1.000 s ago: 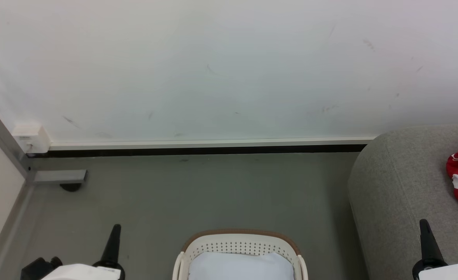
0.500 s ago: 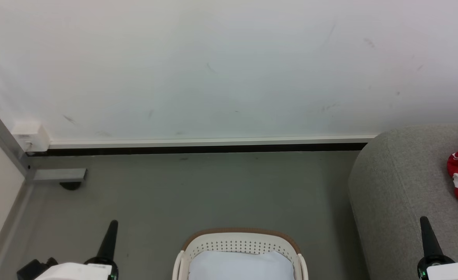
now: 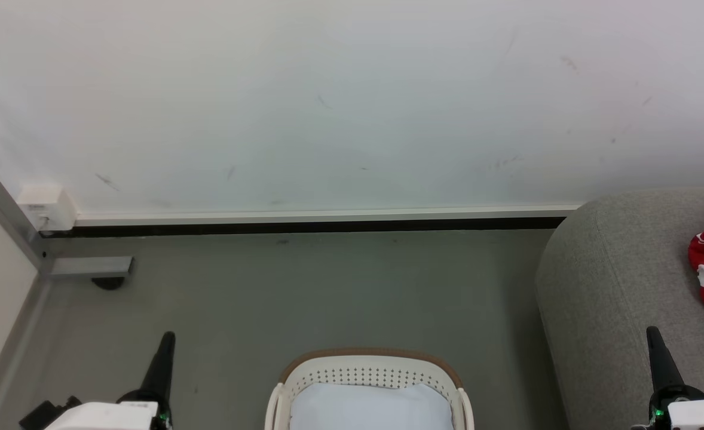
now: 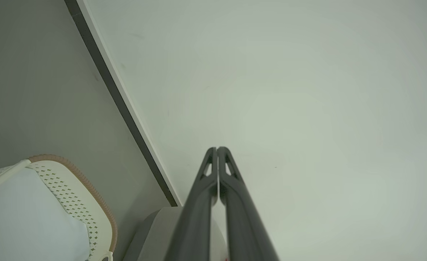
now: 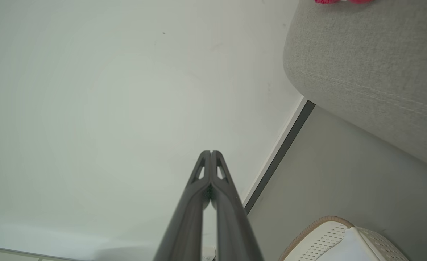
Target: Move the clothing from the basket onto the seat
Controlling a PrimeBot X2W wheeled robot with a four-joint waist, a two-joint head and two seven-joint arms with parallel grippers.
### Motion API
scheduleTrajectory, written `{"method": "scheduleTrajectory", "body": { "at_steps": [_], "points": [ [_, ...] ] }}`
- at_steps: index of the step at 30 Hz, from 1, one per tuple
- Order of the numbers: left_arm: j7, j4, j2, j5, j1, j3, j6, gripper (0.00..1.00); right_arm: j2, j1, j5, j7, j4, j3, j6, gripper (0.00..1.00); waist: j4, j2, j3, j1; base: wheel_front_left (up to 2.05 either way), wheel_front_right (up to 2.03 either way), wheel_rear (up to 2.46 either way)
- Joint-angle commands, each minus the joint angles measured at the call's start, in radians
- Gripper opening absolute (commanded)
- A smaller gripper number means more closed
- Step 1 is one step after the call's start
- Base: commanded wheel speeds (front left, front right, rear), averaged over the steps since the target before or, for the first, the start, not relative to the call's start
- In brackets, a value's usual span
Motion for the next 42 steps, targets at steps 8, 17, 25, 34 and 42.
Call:
{"method": "scheduleTrajectory", "body": {
  "at_steps": [8, 17, 25, 34, 42],
  "points": [
    [0.02, -0.008, -0.006, -0.068, -0.018, 0.023, -0.015, 0.0, -0.01, -0.016, 0.077, 0.02, -0.014, -0.006, -0.002, 0.0, 0.0, 0.0, 0.003, 0.0, 0.0, 0.0, 0.0],
    [0.038, -0.009, -0.012, -0.124, -0.021, 0.04, -0.024, 0.0, -0.011, -0.017, 0.15, 0.038, -0.021, -0.008, -0.002, 0.0, 0.0, 0.0, 0.007, 0.0, 0.0, 0.0, 0.0],
    [0.051, -0.011, -0.018, -0.172, -0.023, 0.055, -0.032, 0.0, -0.011, -0.019, 0.211, 0.051, -0.027, -0.009, -0.002, 0.0, 0.001, 0.0, 0.01, 0.0, 0.0, 0.0, 0.0],
    [0.062, -0.012, -0.021, -0.207, -0.024, 0.064, -0.035, 0.0, -0.011, -0.02, 0.249, 0.062, -0.03, -0.01, -0.002, 0.0, 0.001, 0.0, 0.012, 0.0, 0.0, 0.0, 0.0],
    [0.062, -0.012, -0.021, -0.208, -0.024, 0.064, -0.035, 0.0, -0.011, -0.02, 0.249, 0.062, -0.03, -0.01, -0.002, 0.0, 0.001, 0.0, 0.012, 0.0, 0.0, 0.0, 0.0]
  ]
}}
